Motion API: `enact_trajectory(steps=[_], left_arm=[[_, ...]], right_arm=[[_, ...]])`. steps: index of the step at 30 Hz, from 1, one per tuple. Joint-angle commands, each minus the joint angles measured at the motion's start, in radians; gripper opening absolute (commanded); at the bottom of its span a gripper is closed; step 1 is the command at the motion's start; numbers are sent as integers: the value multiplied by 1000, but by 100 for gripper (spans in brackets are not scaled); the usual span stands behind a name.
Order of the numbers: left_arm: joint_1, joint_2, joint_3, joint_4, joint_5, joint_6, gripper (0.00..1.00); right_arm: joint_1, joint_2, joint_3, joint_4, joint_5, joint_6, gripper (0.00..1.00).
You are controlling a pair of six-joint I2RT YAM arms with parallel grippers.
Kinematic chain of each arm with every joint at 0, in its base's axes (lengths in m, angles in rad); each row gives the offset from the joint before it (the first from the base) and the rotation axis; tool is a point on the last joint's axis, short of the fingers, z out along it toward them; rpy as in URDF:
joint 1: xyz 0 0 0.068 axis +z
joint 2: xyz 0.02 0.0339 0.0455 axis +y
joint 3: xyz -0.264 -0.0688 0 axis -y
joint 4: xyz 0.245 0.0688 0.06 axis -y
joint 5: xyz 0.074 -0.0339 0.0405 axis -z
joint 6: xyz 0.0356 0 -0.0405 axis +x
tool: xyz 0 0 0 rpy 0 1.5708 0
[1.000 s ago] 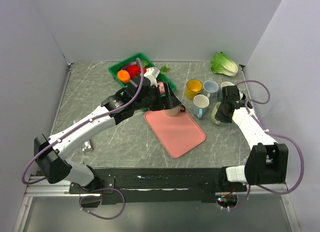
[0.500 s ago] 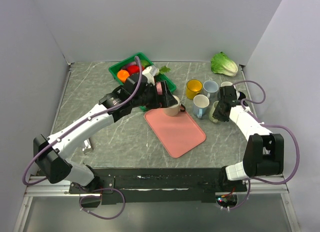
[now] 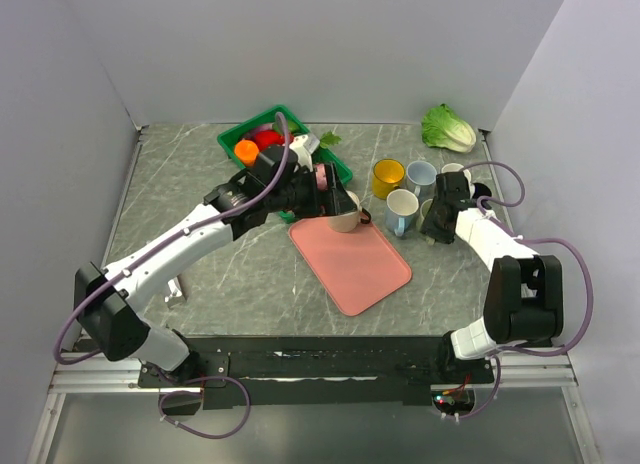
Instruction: Turn the mug right side up
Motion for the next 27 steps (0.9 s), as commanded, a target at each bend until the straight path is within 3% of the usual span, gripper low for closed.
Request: enact_trajectory(steps=[1, 6, 11, 15, 18, 22, 27], left_arm=[[5, 9, 28, 47, 45, -15, 96], [5, 12, 17, 57, 49, -41, 96], [5, 26, 20, 32, 12, -72, 96], [5, 53, 38, -49, -166, -121, 96], [4, 112, 86, -115, -211, -149, 96], [5, 213, 152, -178, -279, -219, 96], [4, 317, 264, -304, -401, -444, 96]], right_arm=[[-8, -10, 7, 9, 27, 2, 47], [-6, -55, 17, -14, 22, 9, 64], [-8, -107, 49, -62, 19, 41, 73], [-8, -130, 69, -134, 2, 120, 83], [-8, -194, 44, -152, 23, 176, 93], [-8, -279, 38, -175, 10, 221, 98], [-8, -352, 84, -241, 2, 238, 98]])
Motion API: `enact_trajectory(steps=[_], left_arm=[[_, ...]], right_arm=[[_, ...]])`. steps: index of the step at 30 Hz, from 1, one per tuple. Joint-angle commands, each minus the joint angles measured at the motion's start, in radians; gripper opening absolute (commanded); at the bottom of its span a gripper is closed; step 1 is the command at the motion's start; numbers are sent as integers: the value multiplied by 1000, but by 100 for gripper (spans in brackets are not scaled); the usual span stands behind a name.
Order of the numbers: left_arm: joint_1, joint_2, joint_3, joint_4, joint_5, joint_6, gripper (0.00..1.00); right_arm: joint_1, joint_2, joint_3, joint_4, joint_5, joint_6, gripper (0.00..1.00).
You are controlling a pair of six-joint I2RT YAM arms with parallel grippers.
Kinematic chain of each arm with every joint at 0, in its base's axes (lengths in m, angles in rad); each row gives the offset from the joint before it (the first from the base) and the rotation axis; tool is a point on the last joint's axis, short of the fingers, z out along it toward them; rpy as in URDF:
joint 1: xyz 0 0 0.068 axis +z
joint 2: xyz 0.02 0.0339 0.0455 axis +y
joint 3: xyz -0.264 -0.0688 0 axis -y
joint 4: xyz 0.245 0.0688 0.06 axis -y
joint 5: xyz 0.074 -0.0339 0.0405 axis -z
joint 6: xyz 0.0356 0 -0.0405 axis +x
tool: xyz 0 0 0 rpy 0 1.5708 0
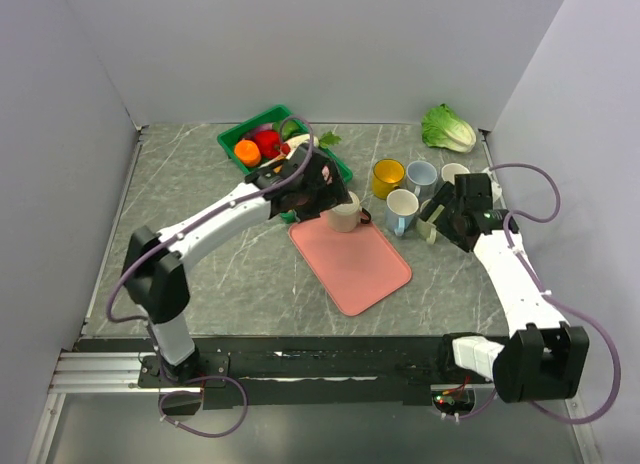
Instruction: Turn the mug right side up
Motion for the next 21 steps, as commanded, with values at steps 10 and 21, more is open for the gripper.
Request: enact_trajectory(steps=[10, 21], left_arm=[[-76, 315, 444, -361, -343, -609, 97], [-119, 475, 578, -447, -375, -768, 98]], right_arm=[[-6, -262, 33, -152, -26, 53, 98], [-5, -419, -24, -211, -118, 118, 94]])
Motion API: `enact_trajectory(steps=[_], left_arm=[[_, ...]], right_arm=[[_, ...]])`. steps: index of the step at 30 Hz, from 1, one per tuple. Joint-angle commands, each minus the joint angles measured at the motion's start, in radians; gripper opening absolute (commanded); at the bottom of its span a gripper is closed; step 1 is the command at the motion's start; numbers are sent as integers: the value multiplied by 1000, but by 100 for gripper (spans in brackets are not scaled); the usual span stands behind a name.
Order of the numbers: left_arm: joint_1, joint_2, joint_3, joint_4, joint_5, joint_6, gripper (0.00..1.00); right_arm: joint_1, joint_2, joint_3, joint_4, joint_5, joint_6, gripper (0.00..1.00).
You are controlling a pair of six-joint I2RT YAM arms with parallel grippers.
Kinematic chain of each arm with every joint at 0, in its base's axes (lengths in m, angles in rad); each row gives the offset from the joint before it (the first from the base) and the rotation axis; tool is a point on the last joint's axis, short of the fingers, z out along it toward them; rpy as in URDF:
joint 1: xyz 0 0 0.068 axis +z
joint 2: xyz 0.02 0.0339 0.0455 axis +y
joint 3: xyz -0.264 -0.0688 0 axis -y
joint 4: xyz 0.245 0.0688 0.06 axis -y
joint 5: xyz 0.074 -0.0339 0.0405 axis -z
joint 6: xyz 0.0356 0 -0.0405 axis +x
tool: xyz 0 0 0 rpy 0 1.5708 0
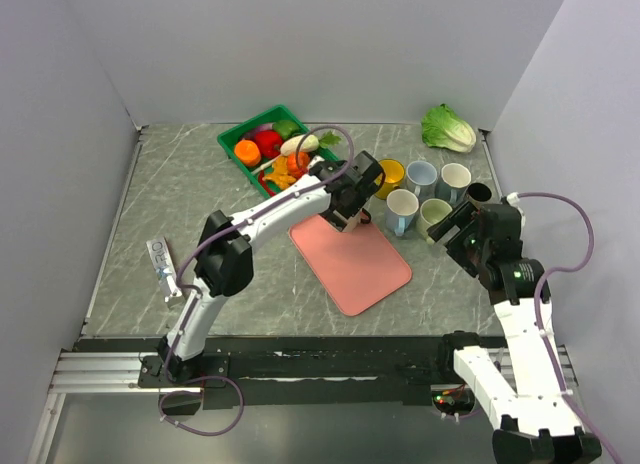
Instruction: Turn the mug right side up
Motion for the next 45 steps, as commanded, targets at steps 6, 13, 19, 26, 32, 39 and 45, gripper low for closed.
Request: enact_trajectory(steps=[6, 13, 19, 26, 32, 39, 45], left_arm=[[-7, 33, 6, -32, -114, -104, 97], [-7, 77, -14, 42, -108, -76, 96], [-7, 100, -23, 123, -123, -10, 91], [-6, 128, -18, 111, -106, 7, 83], [-4, 102, -58, 83, -98, 10, 75], [-6, 48, -150, 80, -92, 17, 71], [-15, 2, -218, 129, -132, 74, 42]], right_arm=[[-6, -6, 35, -53, 1, -12, 94], [-6, -12, 44, -70, 19, -35, 94], [-6, 0, 50, -67, 27, -46, 94], [-8, 12, 56, -56, 45, -61, 93], [-5, 15, 55, -38, 65, -64, 93], [-6, 23, 47, -29, 53, -67, 93], [-6, 25, 30, -13, 39, -66, 93]])
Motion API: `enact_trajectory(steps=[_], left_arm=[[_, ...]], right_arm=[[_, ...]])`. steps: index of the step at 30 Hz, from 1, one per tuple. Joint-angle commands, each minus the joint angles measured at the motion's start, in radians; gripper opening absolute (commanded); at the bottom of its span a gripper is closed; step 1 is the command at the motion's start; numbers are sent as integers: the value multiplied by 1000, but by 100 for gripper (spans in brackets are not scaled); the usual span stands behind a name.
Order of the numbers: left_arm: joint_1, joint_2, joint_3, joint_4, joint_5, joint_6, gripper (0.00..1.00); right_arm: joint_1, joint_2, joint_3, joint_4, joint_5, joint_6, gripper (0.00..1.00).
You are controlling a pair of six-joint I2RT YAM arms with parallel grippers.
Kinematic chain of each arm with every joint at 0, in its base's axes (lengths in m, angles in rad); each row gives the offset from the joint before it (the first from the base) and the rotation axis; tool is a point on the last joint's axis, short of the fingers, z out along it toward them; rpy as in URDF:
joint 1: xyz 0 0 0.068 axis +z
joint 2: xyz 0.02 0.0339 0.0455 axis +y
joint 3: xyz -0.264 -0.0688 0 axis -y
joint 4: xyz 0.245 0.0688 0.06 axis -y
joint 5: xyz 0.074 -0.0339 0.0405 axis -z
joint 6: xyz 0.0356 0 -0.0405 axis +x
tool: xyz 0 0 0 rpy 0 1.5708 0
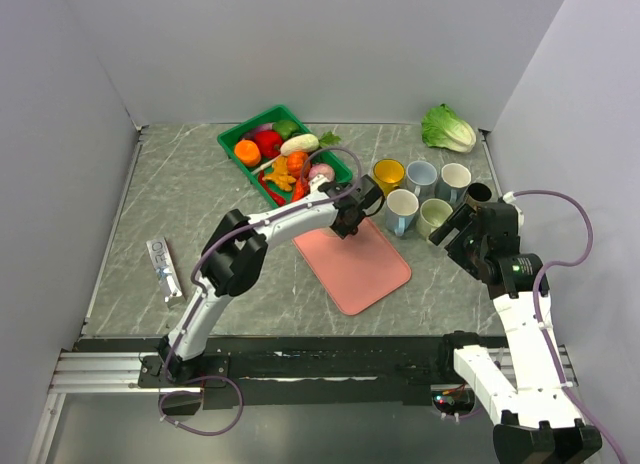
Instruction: Turn the mug right side up
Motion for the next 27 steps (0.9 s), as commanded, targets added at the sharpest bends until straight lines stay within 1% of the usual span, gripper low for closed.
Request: enact_trajectory(steps=[1, 7, 8, 10, 11, 12, 13, 14, 17, 20, 21, 22, 27], left_arm=[[-1, -58, -44, -16, -55, 44, 40], [-4, -58, -29, -41, -95, 64, 38], [-5, -56, -29, -44, -100, 65, 36], [-5, -58, -35, -42, -100, 75, 27], [-7, -59, -36, -41, -100, 81, 16], [-7, -58, -36, -42, -100, 82, 10], [-7, -61, -36, -45, -100, 85, 6], [-7, -62, -36, -44, -100, 90, 4], [-7, -70, -42, -27, -87, 114, 1], [-7, -93, -71, 30, -52, 185, 1], [-7, -101, -79, 83, -41, 212, 1], [-7, -114, -91, 99, -23, 245, 1], [-11, -171, -130, 169, 14, 306, 1]], right_arm=[[-6, 1, 16, 45, -1, -10, 93], [-8, -4, 5, 47, 5, -13, 93], [-6, -7, 4, 48, 7, -13, 93], [-6, -7, 2, 48, 7, -11, 93], [-8, -7, 1, 50, 7, -10, 93], [-8, -8, -1, 50, 7, -10, 93], [-8, -8, -1, 50, 7, -10, 93], [-6, -8, -1, 50, 9, -10, 93], [-8, -10, -2, 53, 7, -8, 93], [-6, -8, -1, 53, 4, -8, 93], [-8, -8, 1, 54, 4, -8, 93], [-8, -8, 2, 53, 5, -8, 93], [-8, -13, 7, 56, -11, -10, 93]])
